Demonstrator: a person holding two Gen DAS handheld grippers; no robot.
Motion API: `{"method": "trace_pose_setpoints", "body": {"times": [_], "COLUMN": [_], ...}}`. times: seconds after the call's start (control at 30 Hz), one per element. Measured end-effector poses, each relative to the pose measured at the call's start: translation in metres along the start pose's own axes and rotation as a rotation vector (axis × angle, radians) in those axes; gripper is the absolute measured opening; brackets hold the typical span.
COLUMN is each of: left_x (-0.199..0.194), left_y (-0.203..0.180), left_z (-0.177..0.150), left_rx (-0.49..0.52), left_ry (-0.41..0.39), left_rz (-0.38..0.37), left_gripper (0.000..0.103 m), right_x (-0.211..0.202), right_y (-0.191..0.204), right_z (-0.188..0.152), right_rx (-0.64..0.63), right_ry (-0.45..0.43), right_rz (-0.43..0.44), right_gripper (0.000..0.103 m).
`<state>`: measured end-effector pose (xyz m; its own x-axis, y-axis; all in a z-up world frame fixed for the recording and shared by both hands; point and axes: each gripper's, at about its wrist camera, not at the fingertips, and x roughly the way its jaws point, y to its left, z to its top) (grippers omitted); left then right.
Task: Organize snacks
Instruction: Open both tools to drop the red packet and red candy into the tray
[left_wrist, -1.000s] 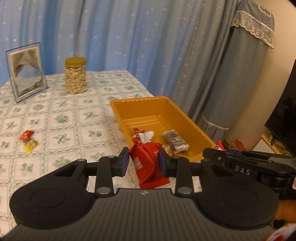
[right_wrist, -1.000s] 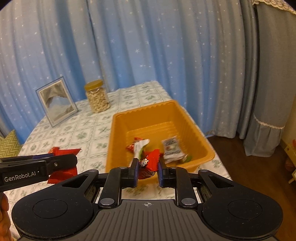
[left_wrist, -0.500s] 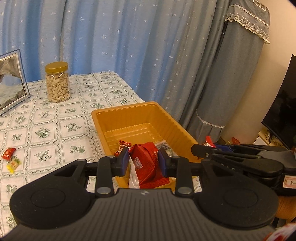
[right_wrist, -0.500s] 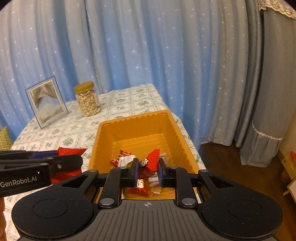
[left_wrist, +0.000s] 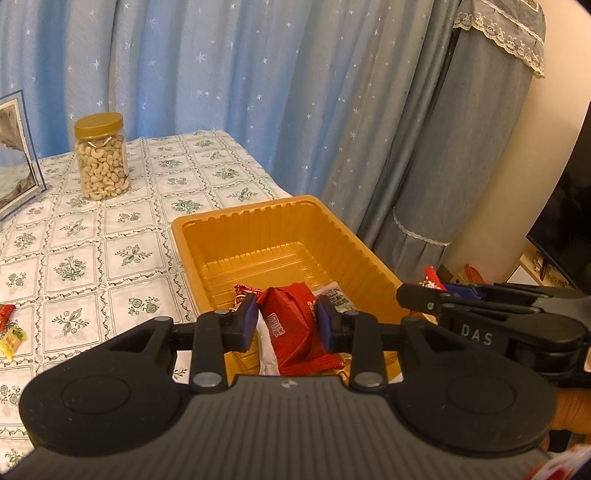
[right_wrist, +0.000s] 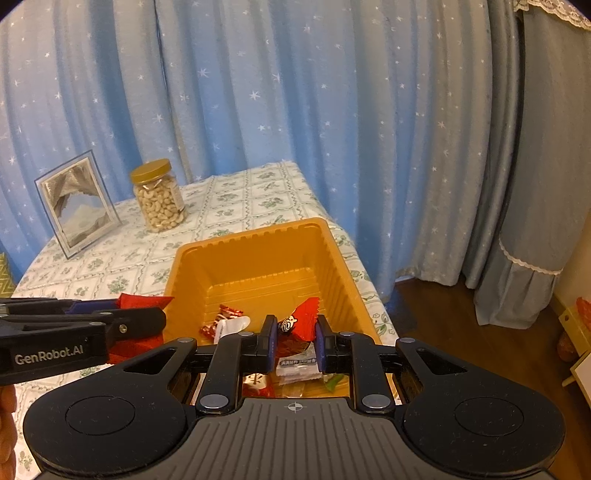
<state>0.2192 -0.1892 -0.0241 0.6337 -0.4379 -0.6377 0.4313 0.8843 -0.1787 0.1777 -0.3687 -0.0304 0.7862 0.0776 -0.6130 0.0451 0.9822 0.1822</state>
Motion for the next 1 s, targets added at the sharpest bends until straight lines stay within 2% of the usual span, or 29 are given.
{"method": "trace_pose_setpoints", "body": {"times": [0.13, 0.23, 0.27, 0.43, 0.53, 0.83, 0.93, 1.0], "left_x": [0.008, 0.011, 0.010, 0.000, -0.007, -0.024, -0.028, -0.030], "left_y": [0.001, 0.002, 0.005, 0.015, 0.021, 0.034, 0.037, 0.038], "left_z": [-0.001, -0.003, -0.003, -0.008, -0.012, -0.021, -0.022, -0.024], "left_rx": [0.003, 0.007, -0.003, -0.024, -0.039, -0.063, -0.070, -0.077], "left_ry": [0.017, 0.023, 0.022, 0.010, 0.006, -0.006, -0.012, -0.012], "left_rz": [-0.004, 0.020, 0.014, 0.032, 0.045, 0.069, 0.076, 0.083], "left_gripper": [0.031, 0.041, 0.041, 0.042, 0.049, 0.051, 0.055, 0.060], "right_x": [0.002, 0.001, 0.001, 0.000, 0.000, 0.005, 0.008, 0.008], "right_y": [-0.001, -0.001, -0.001, 0.001, 0.003, 0.015, 0.014, 0.012], "right_z": [0.001, 0.001, 0.001, 0.001, 0.001, 0.006, 0.007, 0.008], "right_rx": [0.007, 0.008, 0.008, 0.009, 0.010, 0.005, 0.027, 0.050], "right_ry": [-0.001, -0.002, -0.002, 0.000, 0.002, 0.010, 0.003, -0.004], "right_rz": [-0.003, -0.002, -0.001, 0.003, 0.012, 0.042, 0.078, 0.089], "right_gripper": [0.021, 0.021, 0.021, 0.021, 0.021, 0.021, 0.022, 0.036]}}
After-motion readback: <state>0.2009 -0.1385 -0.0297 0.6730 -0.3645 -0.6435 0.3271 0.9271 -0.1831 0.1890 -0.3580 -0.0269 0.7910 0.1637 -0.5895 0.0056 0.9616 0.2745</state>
